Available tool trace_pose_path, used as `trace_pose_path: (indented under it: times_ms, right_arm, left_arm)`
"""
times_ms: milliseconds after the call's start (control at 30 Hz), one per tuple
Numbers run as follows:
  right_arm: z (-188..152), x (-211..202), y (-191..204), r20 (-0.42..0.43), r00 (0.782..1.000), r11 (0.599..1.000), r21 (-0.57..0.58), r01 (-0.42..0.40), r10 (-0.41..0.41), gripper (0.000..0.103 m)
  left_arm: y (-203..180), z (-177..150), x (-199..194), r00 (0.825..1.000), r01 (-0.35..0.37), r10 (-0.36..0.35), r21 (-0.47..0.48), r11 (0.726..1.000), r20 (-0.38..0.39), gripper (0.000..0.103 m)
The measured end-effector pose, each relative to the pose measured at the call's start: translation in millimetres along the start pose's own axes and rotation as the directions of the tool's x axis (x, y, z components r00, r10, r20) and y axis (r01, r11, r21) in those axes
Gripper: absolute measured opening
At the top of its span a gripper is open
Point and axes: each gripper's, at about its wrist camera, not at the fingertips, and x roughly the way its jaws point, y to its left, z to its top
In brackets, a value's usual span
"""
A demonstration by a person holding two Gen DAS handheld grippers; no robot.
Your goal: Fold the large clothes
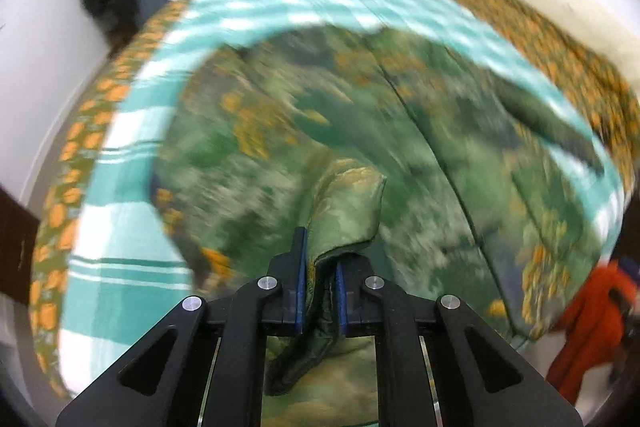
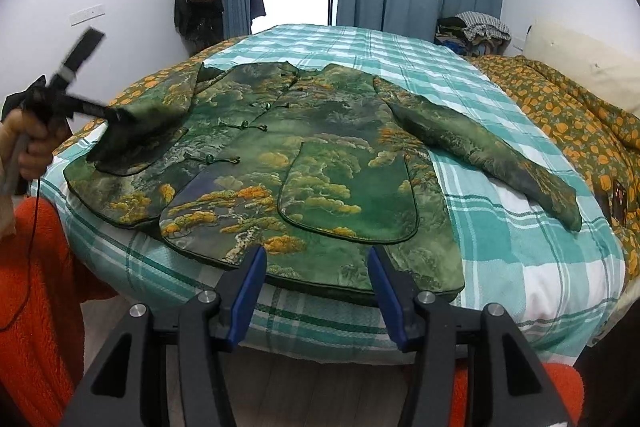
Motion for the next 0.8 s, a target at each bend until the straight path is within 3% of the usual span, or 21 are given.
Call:
trace_pose_path:
  times_ms: [167, 300, 367, 433, 500, 567, 600, 633, 700, 767, 800]
  right_arm:
    - [-0.1, -0.1, 0.3, -0.001, 1.0, 1.0, 0.003, 0.001, -0.001, 0.054]
    - [-0.2, -1.1, -0.3, 0.003, 1.0, 1.0, 0.009, 0.006, -0.006, 0.054]
    - [-0.5, -1.3, -1.1, 0.005, 1.0, 1.0, 0.015, 0.006, -0.006, 0.054]
    - [0.3, -0.8, -3.1, 0.005, 1.0, 1.0, 0.026, 0.006, -0.006, 0.054]
    - [-0.5, 0.3, -4.7, 0.002, 1.0, 0.999, 0.035, 0.006, -0.006, 0.054]
    - [-1.8, 1.2, -6.5, -0.003, 1.0, 0.999, 0.045, 0.007, -0.007, 0.054]
    - [-1.9, 2.0, -7.6, -0.008, 1.0, 0.999, 0.05, 0.01, -0.01, 0.054]
    - [-2.2, 2.4, -8.6, -0.011, 1.0, 0.998, 0.055, 0.013, -0.012, 0.054]
    - [-2.3, 2.4, -12.8, -0.011, 1.0, 0.997, 0.071, 0.02, -0.019, 0.054]
    - [-1.9, 2.8, -20.2, -0.014, 1.0, 0.995, 0.099, 0.028, -0.027, 0.054]
    - [-0.9, 4.2, -27.7, -0.019, 0.999, 0.991, 0.128, 0.035, -0.033, 0.054]
  left_arm:
    - [61.6, 17.9, -20.2, 0.991, -0.117, 0.123, -0.116, 0.986, 0.049, 0.01]
    - [117.7, 21.5, -30.4, 0.966, -0.236, 0.253, -0.213, 0.948, 0.056, 0.01]
    - [146.6, 20.0, -32.9, 0.945, -0.304, 0.325, -0.263, 0.915, 0.038, 0.011]
    - [179.4, 19.7, -33.9, 0.909, -0.392, 0.416, -0.317, 0.864, 0.009, 0.014]
    - [205.5, 18.7, -36.0, 0.871, -0.461, 0.491, -0.365, 0.809, -0.012, 0.022]
    - [227.8, 14.2, -42.5, 0.846, -0.493, 0.532, -0.42, 0.762, -0.027, 0.035]
    - [236.1, 10.3, -46.9, 0.833, -0.504, 0.552, -0.451, 0.736, -0.031, 0.035]
    - [242.0, 6.4, -49.5, 0.831, -0.503, 0.556, -0.472, 0.724, -0.032, 0.036]
    - [248.6, -5.1, -53.9, 0.846, -0.471, 0.532, -0.513, 0.718, -0.032, 0.045]
    - [241.4, -14.7, -53.4, 0.856, -0.455, 0.517, -0.515, 0.727, -0.027, 0.061]
    - [233.0, -20.1, -52.0, 0.864, -0.445, 0.503, -0.5, 0.743, -0.02, 0.064]
